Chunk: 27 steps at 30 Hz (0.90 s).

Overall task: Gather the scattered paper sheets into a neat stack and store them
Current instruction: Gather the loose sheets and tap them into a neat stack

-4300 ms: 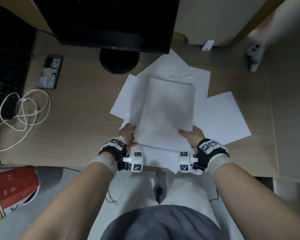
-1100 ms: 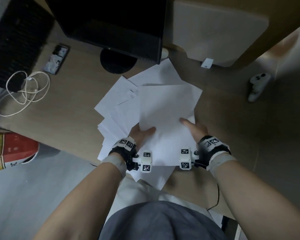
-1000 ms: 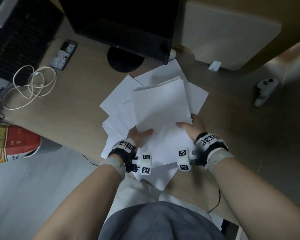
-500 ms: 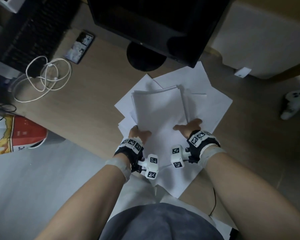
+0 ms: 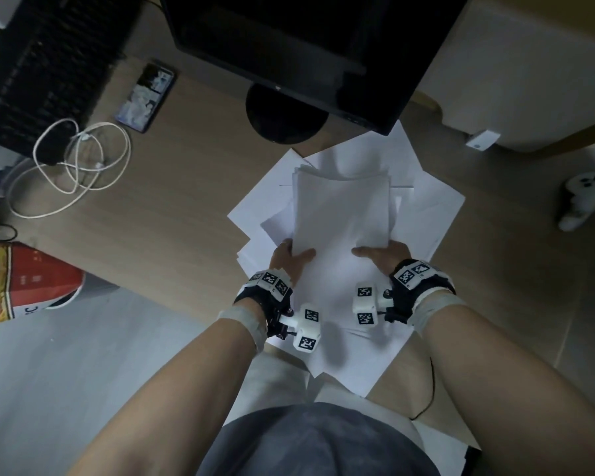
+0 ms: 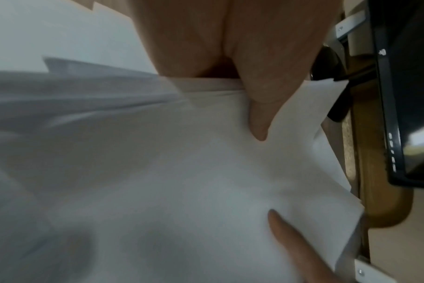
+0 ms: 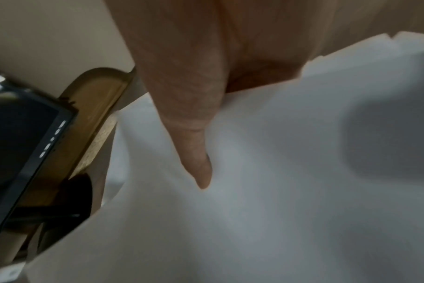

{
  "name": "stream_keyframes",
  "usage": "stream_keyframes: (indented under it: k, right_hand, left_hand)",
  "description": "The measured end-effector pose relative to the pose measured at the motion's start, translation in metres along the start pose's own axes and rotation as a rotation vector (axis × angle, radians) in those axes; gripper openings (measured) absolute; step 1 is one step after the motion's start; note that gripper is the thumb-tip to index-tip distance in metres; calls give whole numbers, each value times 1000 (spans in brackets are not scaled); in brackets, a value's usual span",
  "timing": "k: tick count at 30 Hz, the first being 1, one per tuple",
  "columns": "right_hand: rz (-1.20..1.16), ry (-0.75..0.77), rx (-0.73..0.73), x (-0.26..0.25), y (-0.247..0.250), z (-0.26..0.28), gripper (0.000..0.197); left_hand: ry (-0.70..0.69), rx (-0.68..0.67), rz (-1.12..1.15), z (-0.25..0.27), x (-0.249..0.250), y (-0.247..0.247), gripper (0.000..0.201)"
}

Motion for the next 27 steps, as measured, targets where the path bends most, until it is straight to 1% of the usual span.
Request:
stream_keyframes:
  k: [1,3,4,5,6,7,9,10,11,13,15,17,18,19,20,22,24,27]
  right_hand:
    - [-31,-9,-10,4,-2,2,63]
    - [-70,-35,-49,13,-7,10,69]
    - [-76,-23,-58,16,-9,13,64]
    - [-71,-8,-71,18,-11,17,52]
    - [-76,1,-76,21,-12,19,41]
    - [-95,9,-78,24,-11,20,38]
    - [-155,20,-36,32,-3,27,46]
    - [-190,28,-5,38,4,29,47]
    - [-221,21,31,45,13,33,47]
    - [-270,-27,96,61,33,44,45]
    - [-288,-50,159,77,51,53,48]
    - [-289,-51,170,85,60,58,59]
    - [-298,-56,148,88,61,56,68]
    - [-300,-68,130,88,61,55,78]
    - [-291,-78,118,88,60,51,87]
    - [-278,-87,107,86,58,48,94]
    - [-261,-64,92,84,58,43,97]
    - [-248,-51,74,80,55,39,96]
  left_hand:
    - [9,5,10,-1,-1,4,38]
    - [21,15,32,-2,-5,11,41]
    - [26,16,40,-2,-5,12,46]
    - [18,12,39,-1,-3,13,50]
    - [13,13,30,0,0,12,51]
    - [3,12,-9,0,3,12,46]
    - [-49,55,-114,-3,8,15,33]
    - [-83,94,-126,-5,10,20,25]
    - [-121,127,-116,-8,10,24,23]
    - [-149,180,-80,-12,12,31,32]
    - [-166,199,-102,-11,21,32,39]
    - [-164,200,-208,-11,28,34,61]
    - [-160,200,-242,-8,32,36,70]
    - [-158,203,-247,-10,32,38,75]
    - [-147,202,-245,-11,32,39,77]
    - [-91,182,-184,-15,27,42,82]
    - [-35,115,-116,-15,19,41,83]
    - [-23,106,-210,-8,17,41,87]
Point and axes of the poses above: each hand's wrist, its own z-axis away from the middle knuckle, its own y-axis out of the back of the hand, x = y × z, the point moved 6 cm from there along -z, towards the middle knuckle, and after that the axes turned 14 degrees about z, right-handed, at the moved point
